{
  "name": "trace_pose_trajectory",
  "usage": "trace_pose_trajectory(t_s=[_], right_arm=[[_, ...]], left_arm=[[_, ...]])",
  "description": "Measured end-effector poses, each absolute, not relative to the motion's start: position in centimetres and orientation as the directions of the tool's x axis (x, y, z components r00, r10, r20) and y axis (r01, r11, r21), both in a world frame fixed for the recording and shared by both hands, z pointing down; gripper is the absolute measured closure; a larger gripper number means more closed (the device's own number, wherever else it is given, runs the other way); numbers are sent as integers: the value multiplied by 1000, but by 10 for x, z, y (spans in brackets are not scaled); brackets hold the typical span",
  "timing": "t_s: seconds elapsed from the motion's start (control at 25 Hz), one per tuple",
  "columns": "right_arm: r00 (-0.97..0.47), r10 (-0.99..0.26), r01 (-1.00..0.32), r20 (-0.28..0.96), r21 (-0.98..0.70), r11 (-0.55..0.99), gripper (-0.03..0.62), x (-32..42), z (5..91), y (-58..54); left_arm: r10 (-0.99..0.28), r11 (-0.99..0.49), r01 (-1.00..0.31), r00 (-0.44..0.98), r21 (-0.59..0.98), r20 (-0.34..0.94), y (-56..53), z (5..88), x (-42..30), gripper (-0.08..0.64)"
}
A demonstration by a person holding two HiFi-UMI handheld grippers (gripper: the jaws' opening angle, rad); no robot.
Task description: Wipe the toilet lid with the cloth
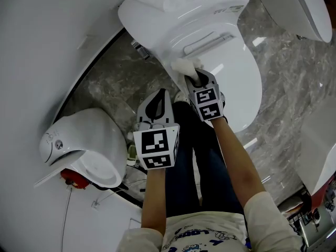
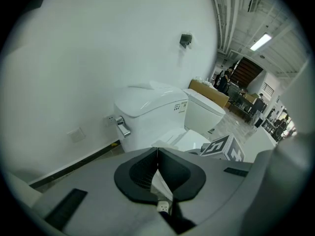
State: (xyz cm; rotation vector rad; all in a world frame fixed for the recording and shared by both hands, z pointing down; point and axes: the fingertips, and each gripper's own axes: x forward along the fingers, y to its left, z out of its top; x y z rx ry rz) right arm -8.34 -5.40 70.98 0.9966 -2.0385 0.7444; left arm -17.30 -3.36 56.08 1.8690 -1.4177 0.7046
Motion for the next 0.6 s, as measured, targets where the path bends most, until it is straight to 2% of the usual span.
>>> trace_pose_trajectory(t_s=[0.6], right_arm=[[-431, -392, -843, 813, -207, 497, 473, -42, 712, 18]], left_arm=[[-575, -240, -953, 294, 186, 764, -15, 561, -135, 555]])
